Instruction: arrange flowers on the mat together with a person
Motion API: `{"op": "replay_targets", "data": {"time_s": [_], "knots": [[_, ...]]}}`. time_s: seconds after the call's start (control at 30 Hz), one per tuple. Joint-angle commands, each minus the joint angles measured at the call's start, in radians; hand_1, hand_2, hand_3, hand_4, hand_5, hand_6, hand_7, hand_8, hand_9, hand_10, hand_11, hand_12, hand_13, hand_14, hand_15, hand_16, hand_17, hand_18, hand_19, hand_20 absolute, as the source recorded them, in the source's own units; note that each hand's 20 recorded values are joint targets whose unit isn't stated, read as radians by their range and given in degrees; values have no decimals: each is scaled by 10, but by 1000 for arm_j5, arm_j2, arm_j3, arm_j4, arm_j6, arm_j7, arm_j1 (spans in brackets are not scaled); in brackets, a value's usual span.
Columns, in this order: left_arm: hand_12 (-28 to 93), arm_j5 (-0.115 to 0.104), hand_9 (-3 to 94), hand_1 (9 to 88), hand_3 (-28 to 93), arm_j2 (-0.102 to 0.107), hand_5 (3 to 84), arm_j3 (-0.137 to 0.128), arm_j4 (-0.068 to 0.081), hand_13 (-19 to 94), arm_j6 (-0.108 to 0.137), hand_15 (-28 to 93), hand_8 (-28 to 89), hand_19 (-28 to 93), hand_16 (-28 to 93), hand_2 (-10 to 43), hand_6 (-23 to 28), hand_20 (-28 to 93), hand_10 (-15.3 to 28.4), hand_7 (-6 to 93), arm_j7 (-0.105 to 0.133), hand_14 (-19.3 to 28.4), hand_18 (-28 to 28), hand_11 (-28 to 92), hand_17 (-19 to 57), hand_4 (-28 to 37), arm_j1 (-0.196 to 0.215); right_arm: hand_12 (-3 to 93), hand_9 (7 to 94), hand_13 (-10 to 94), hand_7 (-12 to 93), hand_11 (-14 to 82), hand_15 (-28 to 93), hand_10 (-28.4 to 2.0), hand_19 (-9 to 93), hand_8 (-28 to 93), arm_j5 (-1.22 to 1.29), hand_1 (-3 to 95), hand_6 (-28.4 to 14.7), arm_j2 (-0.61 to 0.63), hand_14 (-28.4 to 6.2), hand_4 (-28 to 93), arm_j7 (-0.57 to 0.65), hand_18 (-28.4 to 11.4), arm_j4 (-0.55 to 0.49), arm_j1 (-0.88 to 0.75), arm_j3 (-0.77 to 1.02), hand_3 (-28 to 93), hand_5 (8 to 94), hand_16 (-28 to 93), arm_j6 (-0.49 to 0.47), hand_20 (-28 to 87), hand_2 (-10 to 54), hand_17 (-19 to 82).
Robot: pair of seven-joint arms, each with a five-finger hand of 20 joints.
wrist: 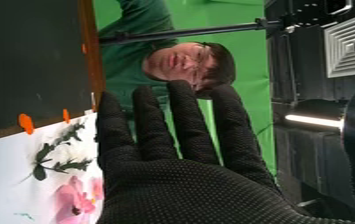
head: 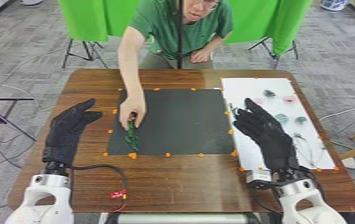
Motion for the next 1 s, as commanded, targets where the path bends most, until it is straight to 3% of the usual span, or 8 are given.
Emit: {"op": "replay_targets", "data": {"time_s": [0.03, 1.0], "knots": [[165, -5, 546, 270, 622, -7, 502, 1, 1, 378, 7, 218, -63, 127, 37, 29, 32, 188, 142, 148, -10, 183, 150, 265, 21, -206, 10, 109, 366, 274, 49, 32, 64, -150, 54, -66, -2, 80, -27, 1, -151, -173, -5, -158, 0, -5, -3, 782, 318, 143, -1, 208, -24, 160], [164, -3, 542, 270, 625, -5, 502, 4, 2, 379, 2, 213, -66, 123, 39, 29, 28, 190, 138, 156, -7, 179, 149, 270, 23, -208, 0, 106, 378, 288, 57, 34, 78, -151, 49, -72, -14, 97, -25, 3, -131, -178, -27, -149, 5, -5, -8, 781, 330, 126, 13, 218, -54, 167]]}}
